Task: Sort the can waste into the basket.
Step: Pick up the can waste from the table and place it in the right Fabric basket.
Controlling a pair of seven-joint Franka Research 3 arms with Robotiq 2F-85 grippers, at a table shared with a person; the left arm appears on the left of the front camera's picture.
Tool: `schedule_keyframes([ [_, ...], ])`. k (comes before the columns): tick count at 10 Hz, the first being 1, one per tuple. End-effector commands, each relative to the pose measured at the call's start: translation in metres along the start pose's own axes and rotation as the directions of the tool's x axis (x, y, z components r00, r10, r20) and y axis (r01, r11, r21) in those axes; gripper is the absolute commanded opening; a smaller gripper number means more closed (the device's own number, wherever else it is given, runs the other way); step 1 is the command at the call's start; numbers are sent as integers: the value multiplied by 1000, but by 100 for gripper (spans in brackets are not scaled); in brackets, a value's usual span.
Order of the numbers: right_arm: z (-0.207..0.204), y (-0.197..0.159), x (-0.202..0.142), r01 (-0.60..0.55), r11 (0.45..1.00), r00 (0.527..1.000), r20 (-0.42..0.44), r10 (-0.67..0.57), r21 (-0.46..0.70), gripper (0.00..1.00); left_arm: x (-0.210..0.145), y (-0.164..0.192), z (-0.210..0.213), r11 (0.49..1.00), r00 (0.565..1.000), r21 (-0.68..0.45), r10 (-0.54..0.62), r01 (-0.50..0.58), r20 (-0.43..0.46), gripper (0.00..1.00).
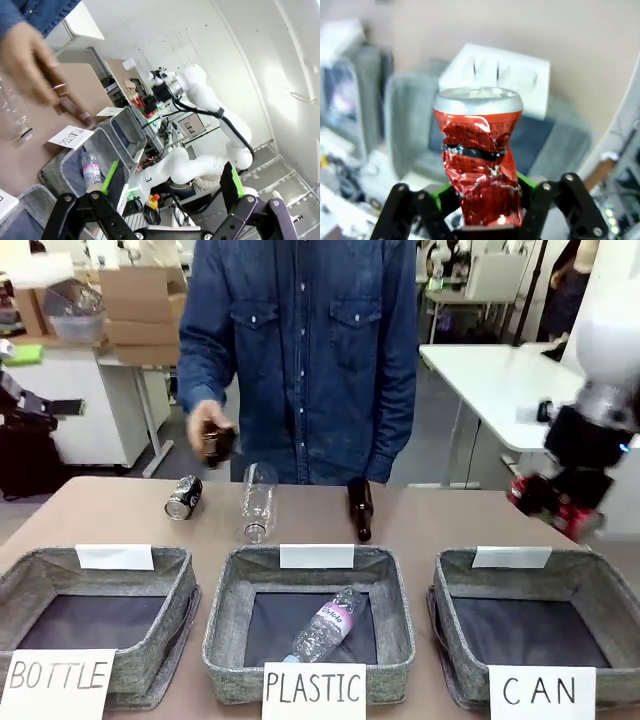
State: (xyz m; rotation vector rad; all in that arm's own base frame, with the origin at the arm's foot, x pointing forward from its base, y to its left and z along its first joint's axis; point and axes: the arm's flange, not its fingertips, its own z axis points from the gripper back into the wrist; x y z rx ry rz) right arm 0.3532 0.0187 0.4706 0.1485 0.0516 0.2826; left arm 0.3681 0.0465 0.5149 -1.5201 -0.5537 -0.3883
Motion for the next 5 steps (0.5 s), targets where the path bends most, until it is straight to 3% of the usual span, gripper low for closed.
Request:
schedule_keyframes([
  [1,-11,0,-42,-186,976,982,-29,184,-109,25,1,0,-1,1000,1000,-20,-20,21,13,100],
  [2,-20,2,-51,-258,957,965,-79,249,-135,25,1,0,-1,1000,1000,-20,-20,21,13,100],
  [5,-20,1,-47,-288,949,955,-107,276,-126,25,1,0,-1,1000,1000,-20,-20,21,13,100],
])
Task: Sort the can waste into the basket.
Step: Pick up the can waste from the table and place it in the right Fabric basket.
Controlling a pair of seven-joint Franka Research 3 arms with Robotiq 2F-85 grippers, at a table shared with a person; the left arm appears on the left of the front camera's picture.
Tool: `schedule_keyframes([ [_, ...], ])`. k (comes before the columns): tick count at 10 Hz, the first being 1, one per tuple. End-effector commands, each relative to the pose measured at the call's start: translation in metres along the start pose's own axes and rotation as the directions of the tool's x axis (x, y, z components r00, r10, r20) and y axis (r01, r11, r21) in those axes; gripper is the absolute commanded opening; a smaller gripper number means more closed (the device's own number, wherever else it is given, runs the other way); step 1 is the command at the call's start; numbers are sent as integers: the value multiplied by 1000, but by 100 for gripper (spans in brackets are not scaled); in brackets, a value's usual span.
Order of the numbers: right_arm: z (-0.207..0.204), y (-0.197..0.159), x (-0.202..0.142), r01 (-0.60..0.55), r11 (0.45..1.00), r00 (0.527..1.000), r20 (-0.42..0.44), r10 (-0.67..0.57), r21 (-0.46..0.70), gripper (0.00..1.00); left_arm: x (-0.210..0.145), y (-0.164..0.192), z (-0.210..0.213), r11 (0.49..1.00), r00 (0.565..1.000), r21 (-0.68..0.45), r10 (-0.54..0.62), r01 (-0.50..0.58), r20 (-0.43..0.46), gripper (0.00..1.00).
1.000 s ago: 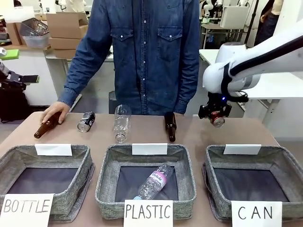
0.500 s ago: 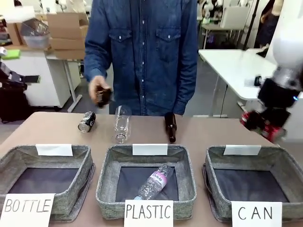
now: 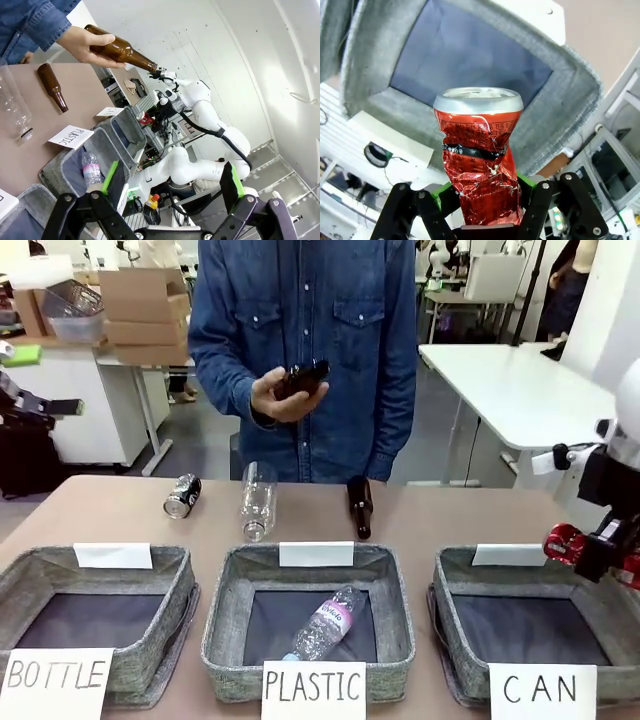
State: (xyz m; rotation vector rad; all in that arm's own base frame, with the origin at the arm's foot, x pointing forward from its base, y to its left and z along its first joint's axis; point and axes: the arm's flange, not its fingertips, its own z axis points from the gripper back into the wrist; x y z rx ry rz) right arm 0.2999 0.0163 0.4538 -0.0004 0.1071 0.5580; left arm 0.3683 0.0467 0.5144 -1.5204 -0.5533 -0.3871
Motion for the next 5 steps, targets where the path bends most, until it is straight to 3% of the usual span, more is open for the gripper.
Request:
schedule_keyframes([
  [1,2,-12,5,-30,1000,1000,4,30,1,25,1,-1,-1,1000,1000,-20,-21,22,13,100],
  [2,3,-13,8,-28,1000,1000,0,28,3,25,1,-1,-1,1000,1000,-20,-21,22,13,100],
  [3,3,-13,9,-29,999,1000,4,29,-16,60,1,-1,-1,1000,1000,-20,-21,22,13,100],
  [4,3,-12,12,-49,998,999,-1,49,-34,84,1,-1,-1,1000,1000,-20,-21,22,13,100],
  [5,4,-13,14,-42,999,999,-3,42,-28,100,1,-1,-1,1000,1000,-20,-21,22,13,100],
])
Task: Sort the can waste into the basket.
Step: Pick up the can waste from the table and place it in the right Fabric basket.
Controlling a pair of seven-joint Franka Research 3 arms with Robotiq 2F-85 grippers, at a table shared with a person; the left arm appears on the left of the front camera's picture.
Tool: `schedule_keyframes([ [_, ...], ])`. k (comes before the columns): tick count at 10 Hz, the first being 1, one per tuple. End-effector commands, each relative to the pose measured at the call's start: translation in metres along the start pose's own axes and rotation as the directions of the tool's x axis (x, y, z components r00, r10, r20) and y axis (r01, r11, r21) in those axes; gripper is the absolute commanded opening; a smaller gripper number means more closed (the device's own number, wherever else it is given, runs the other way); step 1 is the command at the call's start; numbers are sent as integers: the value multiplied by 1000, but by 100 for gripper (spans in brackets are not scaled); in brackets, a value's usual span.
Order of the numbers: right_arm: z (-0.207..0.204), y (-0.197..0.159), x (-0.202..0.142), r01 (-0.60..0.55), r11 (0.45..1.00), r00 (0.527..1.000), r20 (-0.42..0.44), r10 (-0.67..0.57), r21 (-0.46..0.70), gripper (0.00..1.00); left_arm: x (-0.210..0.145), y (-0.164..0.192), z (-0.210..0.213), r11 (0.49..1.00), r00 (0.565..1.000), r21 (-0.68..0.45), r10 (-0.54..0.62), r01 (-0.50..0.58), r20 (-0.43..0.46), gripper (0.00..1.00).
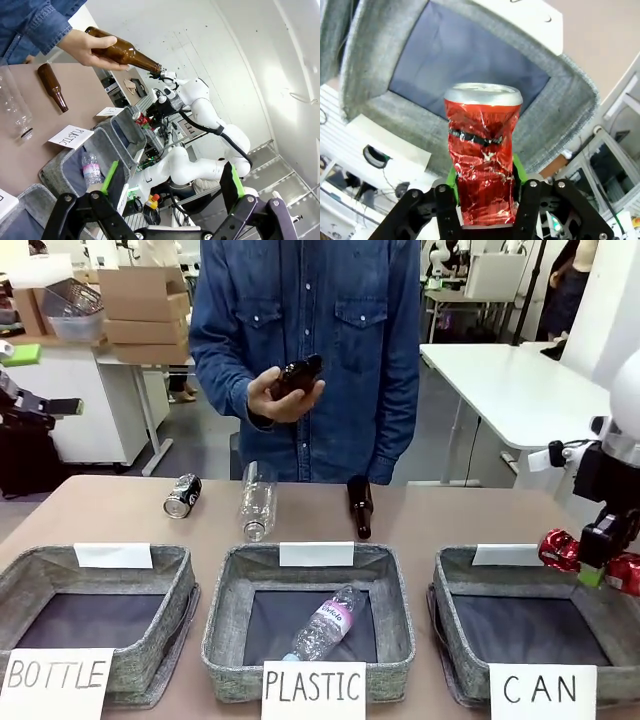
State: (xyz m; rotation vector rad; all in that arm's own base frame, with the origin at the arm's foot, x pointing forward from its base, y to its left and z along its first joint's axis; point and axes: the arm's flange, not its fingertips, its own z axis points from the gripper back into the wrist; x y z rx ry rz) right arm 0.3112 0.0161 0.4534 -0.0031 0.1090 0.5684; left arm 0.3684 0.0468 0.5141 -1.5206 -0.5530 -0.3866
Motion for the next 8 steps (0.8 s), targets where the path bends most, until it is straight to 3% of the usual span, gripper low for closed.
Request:
schedule_keyframes([
  [1,3,-7,5,-32,999,999,-5,32,-24,100,1,-1,-1,1000,1000,-20,-22,22,12,100],
  [6,-4,-6,5,-34,999,999,3,34,-2,100,1,-1,-1,1000,1000,-20,-22,22,12,100],
  [7,-2,-7,6,-34,999,999,31,33,21,100,1,-1,-1,1000,1000,-20,-22,22,12,100],
  [8,8,-11,6,-38,994,989,149,22,104,100,1,-1,-1,1000,1000,-20,-22,22,12,100],
])
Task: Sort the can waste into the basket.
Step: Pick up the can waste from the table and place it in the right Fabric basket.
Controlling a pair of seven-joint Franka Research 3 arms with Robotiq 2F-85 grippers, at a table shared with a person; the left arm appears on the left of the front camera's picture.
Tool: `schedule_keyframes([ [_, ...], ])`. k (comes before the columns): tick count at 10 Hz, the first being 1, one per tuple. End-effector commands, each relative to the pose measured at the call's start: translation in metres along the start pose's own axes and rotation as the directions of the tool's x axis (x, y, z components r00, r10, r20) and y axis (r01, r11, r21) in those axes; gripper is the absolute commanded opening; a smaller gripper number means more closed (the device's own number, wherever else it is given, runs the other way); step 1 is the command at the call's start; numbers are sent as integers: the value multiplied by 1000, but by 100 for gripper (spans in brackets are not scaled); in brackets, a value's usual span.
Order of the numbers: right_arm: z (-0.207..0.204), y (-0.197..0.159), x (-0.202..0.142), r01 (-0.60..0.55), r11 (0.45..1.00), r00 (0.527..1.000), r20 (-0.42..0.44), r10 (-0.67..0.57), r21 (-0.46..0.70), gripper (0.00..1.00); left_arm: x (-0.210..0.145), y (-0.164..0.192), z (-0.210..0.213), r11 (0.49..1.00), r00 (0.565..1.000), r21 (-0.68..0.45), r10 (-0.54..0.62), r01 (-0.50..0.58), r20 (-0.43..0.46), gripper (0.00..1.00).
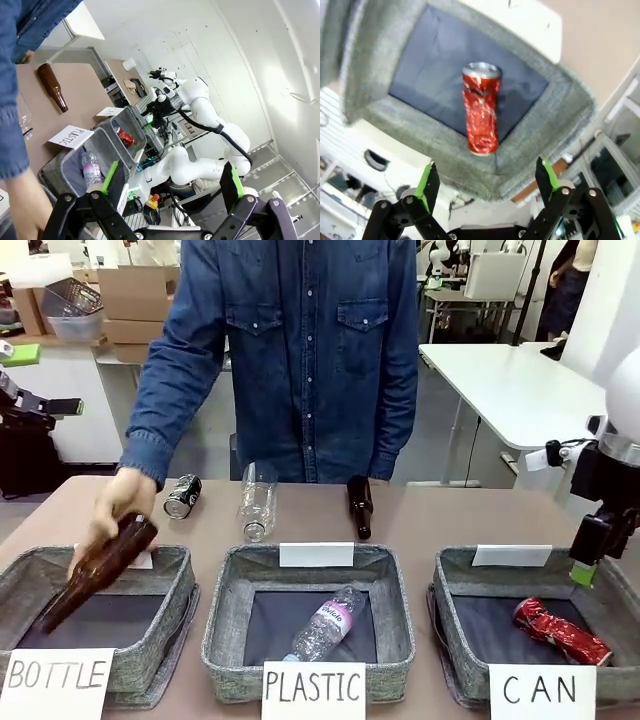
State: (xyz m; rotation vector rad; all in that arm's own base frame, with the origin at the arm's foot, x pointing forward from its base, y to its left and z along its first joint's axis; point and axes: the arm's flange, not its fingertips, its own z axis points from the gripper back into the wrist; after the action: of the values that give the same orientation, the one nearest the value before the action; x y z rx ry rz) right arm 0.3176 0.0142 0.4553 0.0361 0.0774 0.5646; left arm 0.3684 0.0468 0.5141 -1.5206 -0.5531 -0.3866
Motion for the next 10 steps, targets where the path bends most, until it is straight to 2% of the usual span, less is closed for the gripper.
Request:
schedule_keyframes([
  [1,33,-15,-3,-106,899,922,381,-71,425,100,1,-1,-1,1000,1000,-20,-22,22,12,100],
  [2,57,-37,-15,-285,611,758,564,-329,739,100,1,-1,-1,1000,1000,-20,-22,22,12,100],
  [3,65,-54,-25,-482,324,689,581,-434,814,100,1,-1,-1,1000,1000,-20,-22,22,12,100],
  [4,66,-70,-30,-562,100,637,507,-581,821,100,1,-1,-1,1000,1000,-20,-22,22,12,100],
  [5,61,-85,-37,-629,-33,586,446,-676,777,100,1,-1,-1,1000,1000,-20,-22,22,12,100],
  [6,54,-97,-43,-699,-122,534,401,-744,705,100,1,-1,-1,1000,1000,-20,-22,22,12,100],
  [7,49,-102,-42,-701,-150,521,357,-775,697,100,1,-1,-1,1000,1000,-20,-22,22,12,100],
  [8,69,-84,-49,-157,694,842,463,-278,702,100,1,-1,-1,1000,1000,-20,-22,22,12,100],
  [10,69,-84,-49,-157,694,842,463,-278,702,100,1,-1,-1,1000,1000,-20,-22,22,12,100],
])
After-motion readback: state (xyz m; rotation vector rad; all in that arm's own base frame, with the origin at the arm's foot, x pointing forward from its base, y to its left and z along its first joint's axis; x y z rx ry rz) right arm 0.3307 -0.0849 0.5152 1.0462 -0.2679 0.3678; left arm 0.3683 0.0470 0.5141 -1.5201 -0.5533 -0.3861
